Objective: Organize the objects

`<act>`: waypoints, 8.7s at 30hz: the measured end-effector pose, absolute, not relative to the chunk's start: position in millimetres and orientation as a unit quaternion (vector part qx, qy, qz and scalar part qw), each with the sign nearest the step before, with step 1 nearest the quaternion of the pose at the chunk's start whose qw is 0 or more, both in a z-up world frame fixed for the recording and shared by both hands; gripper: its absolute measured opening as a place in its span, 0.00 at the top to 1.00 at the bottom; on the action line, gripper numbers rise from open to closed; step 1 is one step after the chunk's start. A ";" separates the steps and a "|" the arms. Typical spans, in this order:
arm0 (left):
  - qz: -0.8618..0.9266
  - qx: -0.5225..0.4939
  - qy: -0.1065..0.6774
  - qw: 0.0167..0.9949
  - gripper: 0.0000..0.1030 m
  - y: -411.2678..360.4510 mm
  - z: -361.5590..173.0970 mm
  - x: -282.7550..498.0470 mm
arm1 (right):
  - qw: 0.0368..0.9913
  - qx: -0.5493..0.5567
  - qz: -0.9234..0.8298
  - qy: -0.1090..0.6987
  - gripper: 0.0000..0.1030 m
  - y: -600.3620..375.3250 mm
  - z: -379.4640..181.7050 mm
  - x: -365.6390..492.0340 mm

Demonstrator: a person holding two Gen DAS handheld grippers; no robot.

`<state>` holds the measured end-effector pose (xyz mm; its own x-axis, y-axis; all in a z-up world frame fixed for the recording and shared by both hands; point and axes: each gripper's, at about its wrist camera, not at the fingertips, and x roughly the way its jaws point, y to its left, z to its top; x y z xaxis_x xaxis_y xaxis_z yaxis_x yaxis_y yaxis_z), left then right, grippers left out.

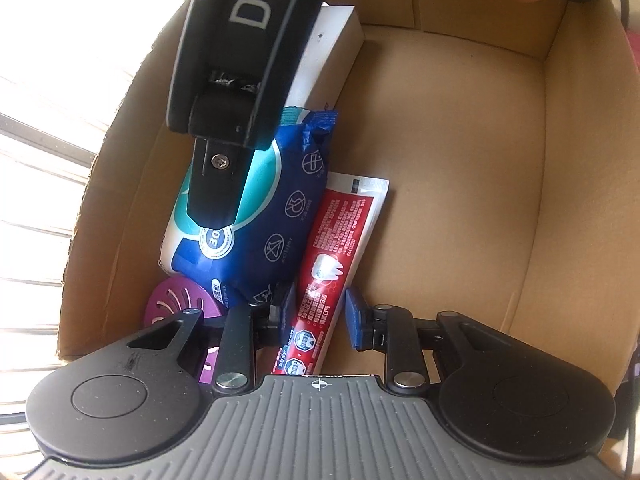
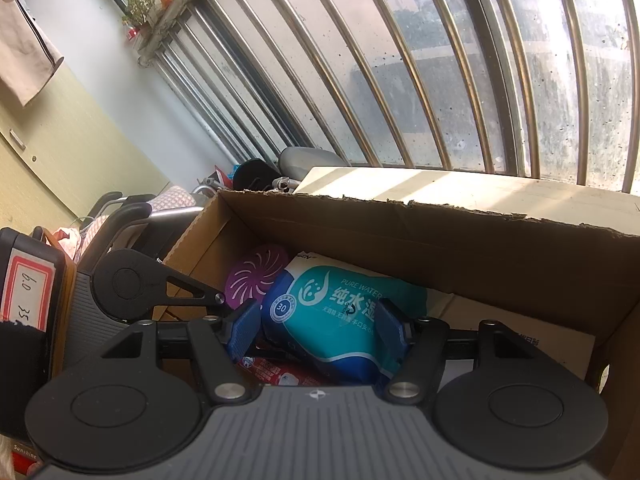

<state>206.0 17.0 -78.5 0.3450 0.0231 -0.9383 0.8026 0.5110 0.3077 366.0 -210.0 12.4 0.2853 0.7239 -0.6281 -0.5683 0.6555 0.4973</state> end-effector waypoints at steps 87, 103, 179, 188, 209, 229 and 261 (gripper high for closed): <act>-0.155 0.047 0.215 0.963 0.18 41.7 41.4 29.6 | 0.863 0.043 0.410 0.292 0.44 -319.3 88.5 190.0; 0.018 -0.048 0.154 0.987 0.00 16.5 8.4 -1.6 | 0.934 0.184 0.260 0.160 0.35 -326.8 57.1 120.0; 0.036 -0.024 0.176 0.983 0.00 6.6 -5.8 -18.0 | 0.959 0.109 0.197 0.175 0.00 -304.0 52.3 116.7; 0.058 0.000 0.168 0.984 0.00 -0.4 -4.5 -20.2 | 0.959 0.110 0.193 0.179 0.00 -308.1 49.9 112.0; 0.061 0.003 0.172 0.983 0.00 -3.3 -7.1 -20.6 | 0.958 0.111 0.195 0.180 0.00 -313.5 49.2 108.6; 0.061 0.000 0.181 0.982 0.00 -0.6 -11.6 -17.3 | 0.958 0.102 0.195 0.184 0.00 -309.3 49.1 111.4; 0.064 0.004 0.183 0.981 0.00 -5.0 -12.2 -14.7 | 0.957 0.107 0.199 0.181 0.00 -312.6 48.5 108.0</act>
<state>-14.7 -5.0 -12.2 0.9246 0.1269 -0.3593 -0.1238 0.9918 0.0317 108.0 -312.6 48.5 0.8555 0.4197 -0.3034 -0.3424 0.8979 0.2767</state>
